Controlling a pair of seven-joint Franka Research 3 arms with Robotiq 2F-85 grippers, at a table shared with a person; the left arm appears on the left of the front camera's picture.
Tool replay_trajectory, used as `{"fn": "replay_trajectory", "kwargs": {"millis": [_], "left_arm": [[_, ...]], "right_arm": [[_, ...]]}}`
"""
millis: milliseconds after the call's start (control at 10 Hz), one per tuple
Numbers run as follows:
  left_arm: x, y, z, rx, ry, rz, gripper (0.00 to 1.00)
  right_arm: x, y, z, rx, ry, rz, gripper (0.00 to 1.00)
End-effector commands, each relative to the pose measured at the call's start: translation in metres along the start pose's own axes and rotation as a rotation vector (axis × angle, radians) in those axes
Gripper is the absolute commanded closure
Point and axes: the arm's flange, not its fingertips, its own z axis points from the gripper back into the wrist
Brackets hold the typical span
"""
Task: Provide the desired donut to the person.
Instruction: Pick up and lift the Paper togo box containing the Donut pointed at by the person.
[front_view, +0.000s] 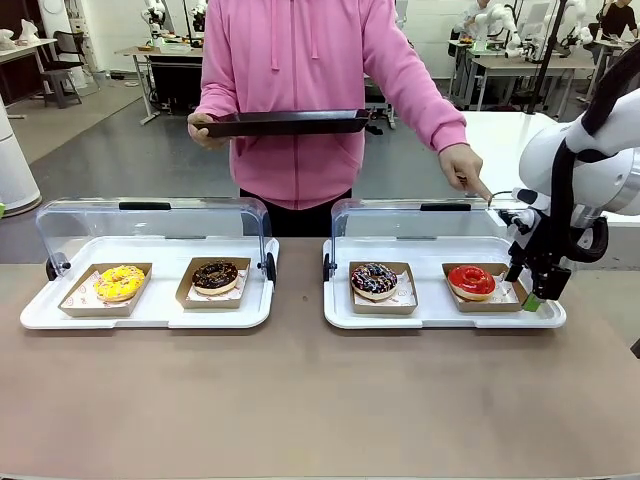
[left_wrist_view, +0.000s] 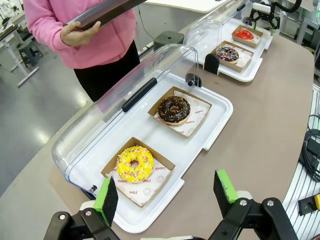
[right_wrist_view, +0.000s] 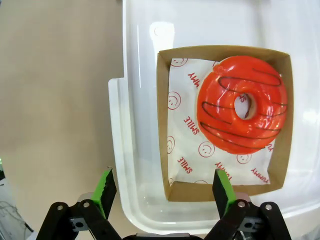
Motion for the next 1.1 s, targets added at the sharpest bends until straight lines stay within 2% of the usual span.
{"fn": "replay_trajectory", "kwargs": {"millis": [0, 200, 300, 400, 500, 600, 700, 1000], "left_arm": [[0.001, 0.000, 0.001, -0.003, -0.003, 0.006, 0.00], [0.001, 0.000, 0.001, -0.003, -0.003, 0.006, 0.00], [0.001, 0.000, 0.001, -0.003, -0.003, 0.006, 0.00], [0.001, 0.000, 0.001, -0.003, -0.003, 0.006, 0.00], [0.001, 0.000, 0.001, -0.003, -0.003, 0.006, 0.00], [0.001, 0.000, 0.001, -0.003, -0.003, 0.006, 0.00], [0.001, 0.000, 0.001, -0.003, -0.003, 0.006, 0.00], [0.001, 0.000, 0.001, -0.003, -0.003, 0.006, 0.00]], "right_arm": [[-0.004, -0.002, -0.004, -0.018, 0.016, -0.009, 0.00], [-0.004, -0.002, -0.007, -0.007, 0.019, -0.007, 0.00], [-0.004, -0.003, -0.010, -0.010, 0.044, -0.021, 0.41], [-0.005, -0.004, -0.011, -0.004, 0.039, -0.011, 0.56], [-0.005, -0.005, -0.014, 0.005, 0.048, -0.006, 0.98], [-0.006, -0.007, -0.016, 0.005, 0.056, -0.014, 0.62], [-0.006, -0.009, -0.019, -0.003, 0.068, -0.023, 1.00], [-0.005, -0.008, -0.019, -0.010, 0.086, -0.021, 1.00]]}}
